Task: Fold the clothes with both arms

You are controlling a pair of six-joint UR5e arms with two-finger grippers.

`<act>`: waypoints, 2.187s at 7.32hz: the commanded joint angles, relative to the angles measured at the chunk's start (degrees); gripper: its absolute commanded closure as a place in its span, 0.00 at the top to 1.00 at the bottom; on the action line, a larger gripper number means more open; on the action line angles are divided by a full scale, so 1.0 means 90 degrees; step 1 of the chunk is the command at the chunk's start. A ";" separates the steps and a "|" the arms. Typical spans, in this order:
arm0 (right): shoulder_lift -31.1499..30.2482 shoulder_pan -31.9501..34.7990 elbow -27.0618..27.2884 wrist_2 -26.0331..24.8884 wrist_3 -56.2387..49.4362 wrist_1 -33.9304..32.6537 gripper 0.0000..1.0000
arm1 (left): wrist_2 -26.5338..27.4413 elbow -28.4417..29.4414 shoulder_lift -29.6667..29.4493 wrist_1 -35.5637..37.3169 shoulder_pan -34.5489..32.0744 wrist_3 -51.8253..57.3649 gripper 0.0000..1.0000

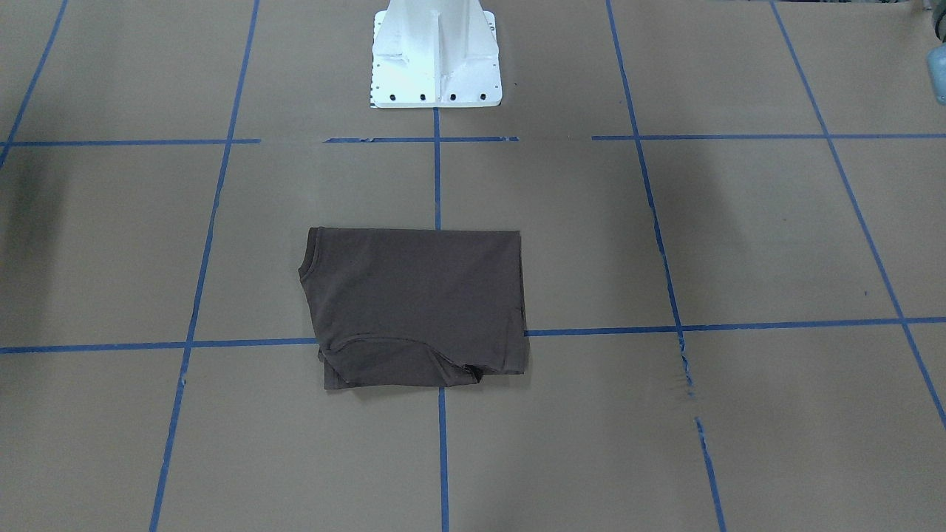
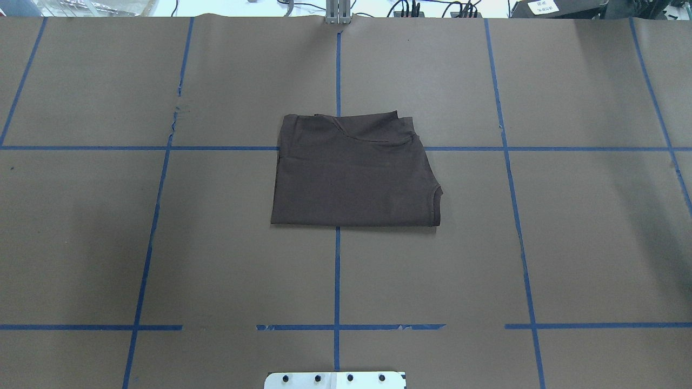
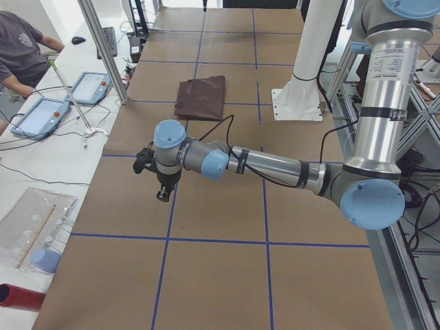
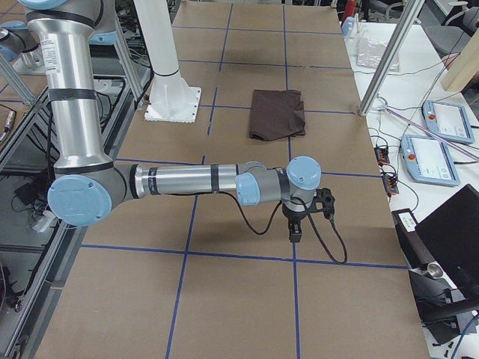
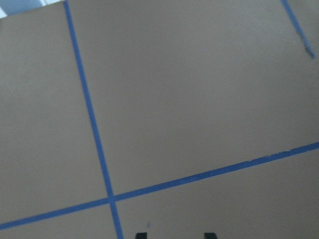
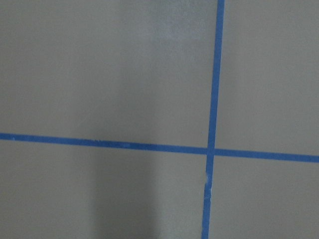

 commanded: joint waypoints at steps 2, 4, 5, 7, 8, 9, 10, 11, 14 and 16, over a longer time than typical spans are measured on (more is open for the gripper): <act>-0.0135 -0.0191 0.0340 -0.0029 -0.0186 -0.0644 1.00 | -0.0100 -0.0143 0.0564 0.0274 -0.0154 0.0148 1.00; -0.0145 -0.0182 0.0321 -0.0029 -0.0176 -0.0644 1.00 | -0.0149 -0.0427 0.0565 0.0352 -0.0154 0.0139 1.00; -0.0116 -0.0191 0.0282 -0.0029 -0.0176 -0.0644 1.00 | -0.0159 -0.0418 0.0565 0.0352 -0.0154 0.0139 1.00; -0.0096 -0.0201 0.0349 -0.0068 -0.0167 -0.0615 1.00 | 0.0111 -0.0544 0.0632 0.0284 -0.0096 0.0032 1.00; -0.0106 -0.0201 0.0360 -0.0088 -0.0128 -0.0605 1.00 | 0.0240 -0.0467 0.0594 0.0274 -0.0096 0.0002 1.00; -0.0193 -0.0201 0.0340 -0.0098 -0.0118 -0.0586 1.00 | -0.0029 -0.0157 0.0555 0.0274 -0.0096 -0.0017 1.00; -0.0184 -0.0201 0.0301 -0.0146 -0.0108 -0.0576 1.00 | -0.0516 -0.0057 0.0506 0.0274 -0.0096 -0.0008 1.00; -0.0165 -0.0211 0.0301 -0.0137 -0.0089 -0.0557 1.00 | -0.0559 -0.0076 0.0496 0.0293 -0.0096 0.0002 1.00; -0.0125 -0.0211 0.0233 -0.0127 -0.0088 -0.0537 1.00 | -0.0511 -0.0134 0.0506 0.0342 -0.0125 0.0021 1.00; -0.0116 -0.0211 0.0097 -0.0137 -0.0127 -0.0537 1.00 | -0.0462 -0.0505 0.0623 0.0536 -0.0212 0.0012 1.00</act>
